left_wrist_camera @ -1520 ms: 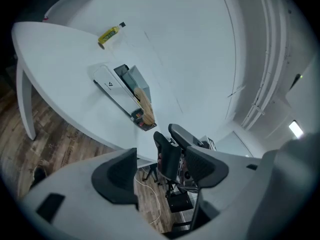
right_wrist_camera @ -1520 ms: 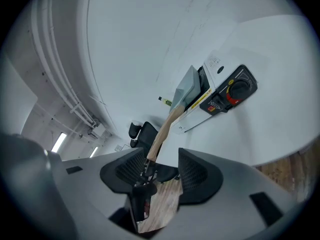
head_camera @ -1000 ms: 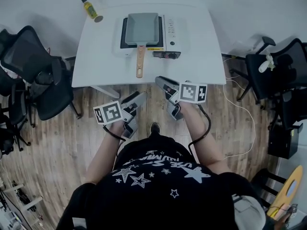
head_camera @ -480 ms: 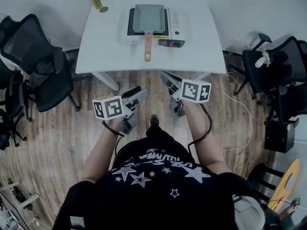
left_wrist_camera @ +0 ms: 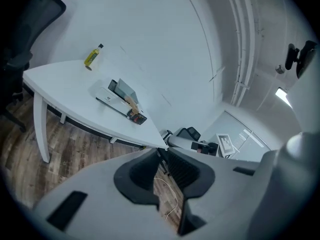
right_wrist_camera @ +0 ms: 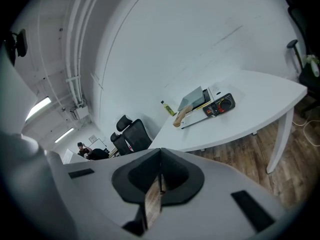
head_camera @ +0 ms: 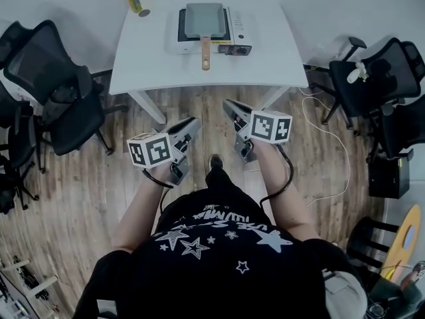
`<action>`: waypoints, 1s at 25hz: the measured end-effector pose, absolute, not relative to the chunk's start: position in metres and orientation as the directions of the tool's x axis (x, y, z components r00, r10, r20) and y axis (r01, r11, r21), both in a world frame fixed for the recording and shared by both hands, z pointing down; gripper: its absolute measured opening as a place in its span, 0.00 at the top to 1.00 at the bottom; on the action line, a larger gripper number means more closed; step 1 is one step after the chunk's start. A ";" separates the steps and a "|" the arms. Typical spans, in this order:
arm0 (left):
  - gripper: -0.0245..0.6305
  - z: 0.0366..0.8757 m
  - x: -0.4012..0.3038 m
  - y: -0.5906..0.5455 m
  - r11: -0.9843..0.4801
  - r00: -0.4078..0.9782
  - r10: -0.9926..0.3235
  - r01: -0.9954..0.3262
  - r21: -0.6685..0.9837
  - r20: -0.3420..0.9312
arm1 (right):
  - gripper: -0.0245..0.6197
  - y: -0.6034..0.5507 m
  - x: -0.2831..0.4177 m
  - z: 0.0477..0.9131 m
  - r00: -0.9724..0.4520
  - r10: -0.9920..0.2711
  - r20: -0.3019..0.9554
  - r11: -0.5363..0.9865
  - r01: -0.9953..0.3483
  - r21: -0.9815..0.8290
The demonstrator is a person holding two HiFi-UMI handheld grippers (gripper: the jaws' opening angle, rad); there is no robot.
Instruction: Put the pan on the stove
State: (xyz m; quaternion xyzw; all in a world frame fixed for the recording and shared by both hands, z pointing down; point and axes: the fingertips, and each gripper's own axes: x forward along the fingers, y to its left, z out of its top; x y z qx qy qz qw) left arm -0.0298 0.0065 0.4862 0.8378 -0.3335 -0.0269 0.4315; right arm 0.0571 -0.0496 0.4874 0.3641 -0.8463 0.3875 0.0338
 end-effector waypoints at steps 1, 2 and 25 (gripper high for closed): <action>0.86 0.485 -0.031 0.011 -0.413 0.775 -0.582 -0.541 0.733 0.244 | 0.95 -0.045 0.057 0.487 -0.729 -0.594 0.340 0.435 -0.646 -0.627; 0.88 0.484 -0.032 0.016 -0.421 0.775 -0.583 -0.546 0.725 0.245 | 0.95 -0.040 0.057 0.486 -0.727 -0.597 0.340 0.435 -0.649 -0.624; 0.95 0.489 -0.065 0.112 -0.504 0.775 -0.571 -0.591 0.630 0.271 | 0.95 0.067 0.035 0.506 -0.671 -0.627 0.396 0.419 -0.719 -0.554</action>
